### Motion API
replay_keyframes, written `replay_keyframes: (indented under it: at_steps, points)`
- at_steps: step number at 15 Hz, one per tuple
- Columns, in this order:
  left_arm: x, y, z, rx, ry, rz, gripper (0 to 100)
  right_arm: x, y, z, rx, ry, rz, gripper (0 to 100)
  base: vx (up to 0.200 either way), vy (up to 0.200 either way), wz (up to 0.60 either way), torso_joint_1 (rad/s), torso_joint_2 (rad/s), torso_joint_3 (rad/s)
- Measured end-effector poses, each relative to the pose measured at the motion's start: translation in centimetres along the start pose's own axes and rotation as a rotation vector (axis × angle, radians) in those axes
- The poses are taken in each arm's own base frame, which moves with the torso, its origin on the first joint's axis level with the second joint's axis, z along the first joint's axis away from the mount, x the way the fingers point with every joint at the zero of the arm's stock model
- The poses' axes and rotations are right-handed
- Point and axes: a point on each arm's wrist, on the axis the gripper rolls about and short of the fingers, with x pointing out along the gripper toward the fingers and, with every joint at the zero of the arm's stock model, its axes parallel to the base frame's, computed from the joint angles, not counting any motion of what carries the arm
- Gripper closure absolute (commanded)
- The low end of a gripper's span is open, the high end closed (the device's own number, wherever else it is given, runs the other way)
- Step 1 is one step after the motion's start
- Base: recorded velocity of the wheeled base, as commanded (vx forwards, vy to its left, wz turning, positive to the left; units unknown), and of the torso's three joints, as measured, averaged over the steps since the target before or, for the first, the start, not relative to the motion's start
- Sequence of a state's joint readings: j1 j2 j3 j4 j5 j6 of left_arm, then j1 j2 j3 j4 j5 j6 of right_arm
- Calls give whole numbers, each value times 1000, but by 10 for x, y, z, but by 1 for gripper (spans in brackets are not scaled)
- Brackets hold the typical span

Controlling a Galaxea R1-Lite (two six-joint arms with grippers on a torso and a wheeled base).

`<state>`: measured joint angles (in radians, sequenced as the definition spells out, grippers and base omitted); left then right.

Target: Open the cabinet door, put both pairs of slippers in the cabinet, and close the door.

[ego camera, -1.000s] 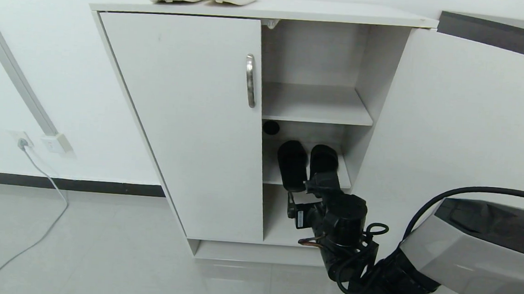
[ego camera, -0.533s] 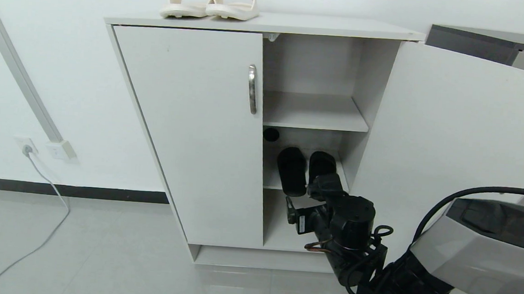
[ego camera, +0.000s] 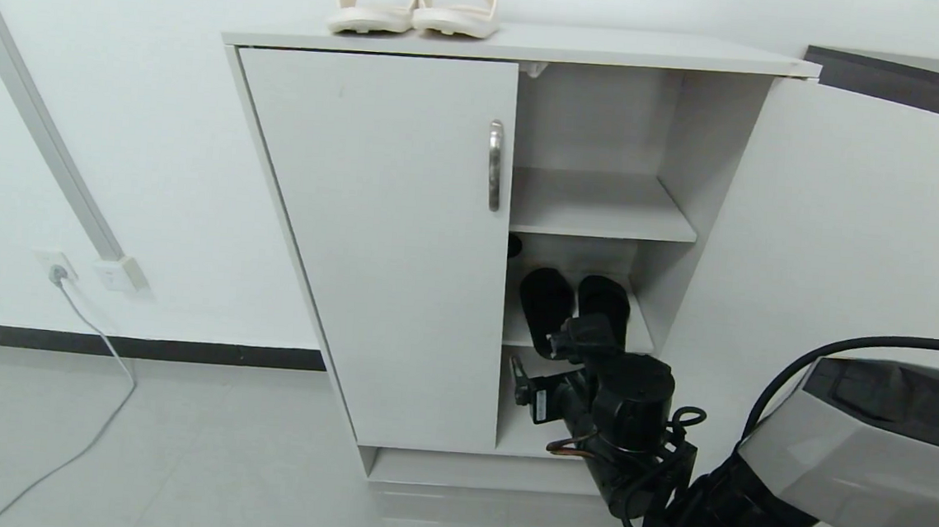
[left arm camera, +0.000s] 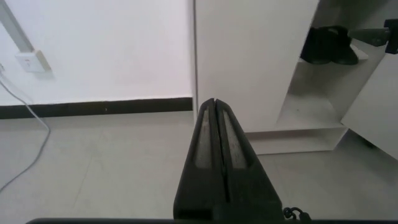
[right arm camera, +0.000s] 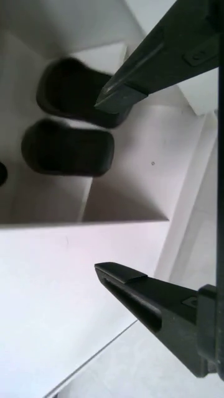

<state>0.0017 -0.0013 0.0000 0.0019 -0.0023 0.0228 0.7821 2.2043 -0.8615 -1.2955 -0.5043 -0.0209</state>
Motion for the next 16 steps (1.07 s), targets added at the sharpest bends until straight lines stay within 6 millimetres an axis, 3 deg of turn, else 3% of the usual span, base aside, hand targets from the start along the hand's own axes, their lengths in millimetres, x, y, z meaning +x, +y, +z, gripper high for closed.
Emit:
replay_keyframes:
  at_steps: [4, 16]
  points:
    - [0, 0, 0, 0, -1, -1, 100, 0, -2, -1, -6, 4, -3, 0, 0, 200, 0, 0, 4, 7]
    - [0, 0, 0, -1, 0, -2, 100, -1, -9, -9, -31, 12, 19, 0, 0, 0, 0, 0, 0, 0]
